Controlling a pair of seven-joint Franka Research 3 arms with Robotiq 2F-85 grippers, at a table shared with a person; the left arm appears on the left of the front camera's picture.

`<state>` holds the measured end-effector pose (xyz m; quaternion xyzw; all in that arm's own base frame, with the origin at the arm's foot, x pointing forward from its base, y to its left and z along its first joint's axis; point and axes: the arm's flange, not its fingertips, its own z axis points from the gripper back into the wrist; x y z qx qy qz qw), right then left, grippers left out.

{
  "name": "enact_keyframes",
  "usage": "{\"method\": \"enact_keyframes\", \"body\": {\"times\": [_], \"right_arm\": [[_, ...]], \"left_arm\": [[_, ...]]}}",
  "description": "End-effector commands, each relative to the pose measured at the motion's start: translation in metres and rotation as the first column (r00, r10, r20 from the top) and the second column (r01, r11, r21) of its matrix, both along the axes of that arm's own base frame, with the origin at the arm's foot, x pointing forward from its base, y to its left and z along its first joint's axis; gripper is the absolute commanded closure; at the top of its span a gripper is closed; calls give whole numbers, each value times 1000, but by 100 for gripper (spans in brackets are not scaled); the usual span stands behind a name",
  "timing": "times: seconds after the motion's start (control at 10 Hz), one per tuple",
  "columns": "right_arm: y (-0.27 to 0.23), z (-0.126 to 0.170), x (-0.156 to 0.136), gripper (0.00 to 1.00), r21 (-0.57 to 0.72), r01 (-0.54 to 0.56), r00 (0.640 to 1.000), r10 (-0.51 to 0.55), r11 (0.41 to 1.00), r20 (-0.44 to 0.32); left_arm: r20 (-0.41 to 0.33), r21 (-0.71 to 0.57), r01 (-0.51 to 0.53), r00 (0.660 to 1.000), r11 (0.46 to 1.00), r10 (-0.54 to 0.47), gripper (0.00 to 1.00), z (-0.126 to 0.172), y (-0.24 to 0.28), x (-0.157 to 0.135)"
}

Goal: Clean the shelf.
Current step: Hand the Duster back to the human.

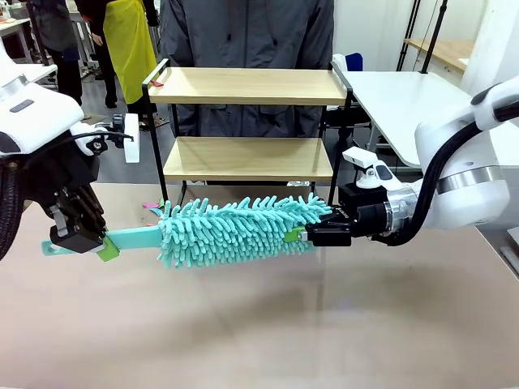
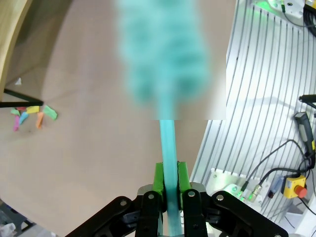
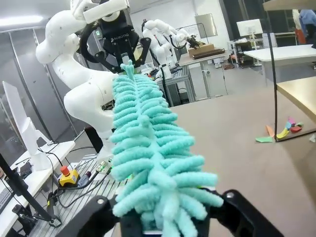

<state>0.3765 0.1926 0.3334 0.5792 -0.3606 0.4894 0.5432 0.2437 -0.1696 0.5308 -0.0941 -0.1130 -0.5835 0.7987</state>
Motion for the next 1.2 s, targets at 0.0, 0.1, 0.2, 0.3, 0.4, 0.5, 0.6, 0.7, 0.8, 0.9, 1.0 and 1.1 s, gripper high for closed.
{"method": "enact_keyframes", "body": {"times": [0.0,0.1,0.2,0.3,0.4,0.5,0.6,0.7,0.8,0.9,1.0,1.1], "right_arm": [[1,-1,5,96,18,-22,999,21,1000,47],[0,-1,6,100,14,-21,998,20,1000,59],[0,-2,5,100,10,-24,997,23,1000,75],[-2,0,4,100,4,-1,996,0,1000,90],[-6,2,2,100,14,7,993,-8,1000,120],[-9,2,2,100,49,-9,994,4,999,107],[0,2,1,100,11,-13,998,12,1000,66],[0,2,1,100,11,-13,998,12,1000,66],[0,2,1,100,11,-13,998,12,1000,66],[0,2,1,100,11,-13,998,12,1000,66],[0,2,1,100,11,-13,998,12,1000,66],[0,2,1,100,11,-13,998,12,1000,66]], "left_arm": [[10,-1,3,1000,1000,-2,87,2,1,-2],[10,-1,3,1000,1000,-2,87,2,1,-2],[10,-1,3,1000,1000,-2,87,2,1,-2],[10,-1,3,1000,1000,-2,87,2,1,-2],[10,-1,3,1000,1000,-2,87,2,1,-2],[10,-1,3,1000,1000,-2,87,2,1,-2],[2,-1,-3,1000,1000,3,49,0,0,1],[29,-17,22,999,1000,-22,29,6,-1,-7],[42,-39,25,999,999,-23,0,11,3,-11],[48,-87,18,999,996,-14,0,23,15,-10],[58,-196,6,998,981,6,0,33,45,-13],[63,-278,-22,997,960,42,5,40,77,-16]]}}
